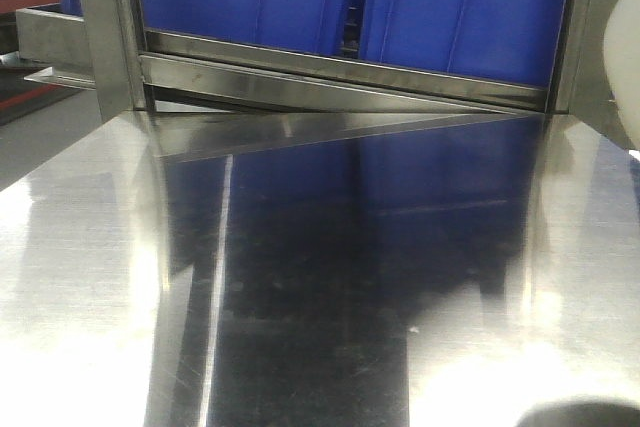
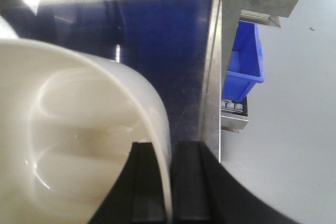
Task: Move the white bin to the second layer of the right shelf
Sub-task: 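Hold the bin in the right gripper while the base turns away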
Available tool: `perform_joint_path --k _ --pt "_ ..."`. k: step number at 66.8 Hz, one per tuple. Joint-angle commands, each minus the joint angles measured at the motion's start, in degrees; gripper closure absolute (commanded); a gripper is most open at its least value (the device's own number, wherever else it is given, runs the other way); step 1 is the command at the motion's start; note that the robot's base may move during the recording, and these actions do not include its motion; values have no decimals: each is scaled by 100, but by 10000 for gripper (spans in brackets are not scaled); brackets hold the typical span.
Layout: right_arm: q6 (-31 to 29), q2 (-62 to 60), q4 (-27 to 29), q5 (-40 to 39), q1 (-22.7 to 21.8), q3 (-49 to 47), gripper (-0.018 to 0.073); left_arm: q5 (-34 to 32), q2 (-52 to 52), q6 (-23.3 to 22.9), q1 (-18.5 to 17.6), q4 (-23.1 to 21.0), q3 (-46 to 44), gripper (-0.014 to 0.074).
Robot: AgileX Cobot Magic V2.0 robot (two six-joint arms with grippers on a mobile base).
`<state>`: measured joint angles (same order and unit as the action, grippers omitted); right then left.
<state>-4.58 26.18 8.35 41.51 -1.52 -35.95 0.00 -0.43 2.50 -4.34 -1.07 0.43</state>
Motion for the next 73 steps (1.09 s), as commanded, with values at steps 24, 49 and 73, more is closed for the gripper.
perform_joint_path --k 24,49,73 --pt "-36 24 112 -500 -43 -164 472 -454 -92 -9 -22 -16 211 512" --pt "-36 24 112 -500 -43 -164 472 -454 -92 -9 -22 -16 211 512" --pt "-36 24 112 -500 -43 -164 472 -454 -92 -9 -22 -16 211 512"
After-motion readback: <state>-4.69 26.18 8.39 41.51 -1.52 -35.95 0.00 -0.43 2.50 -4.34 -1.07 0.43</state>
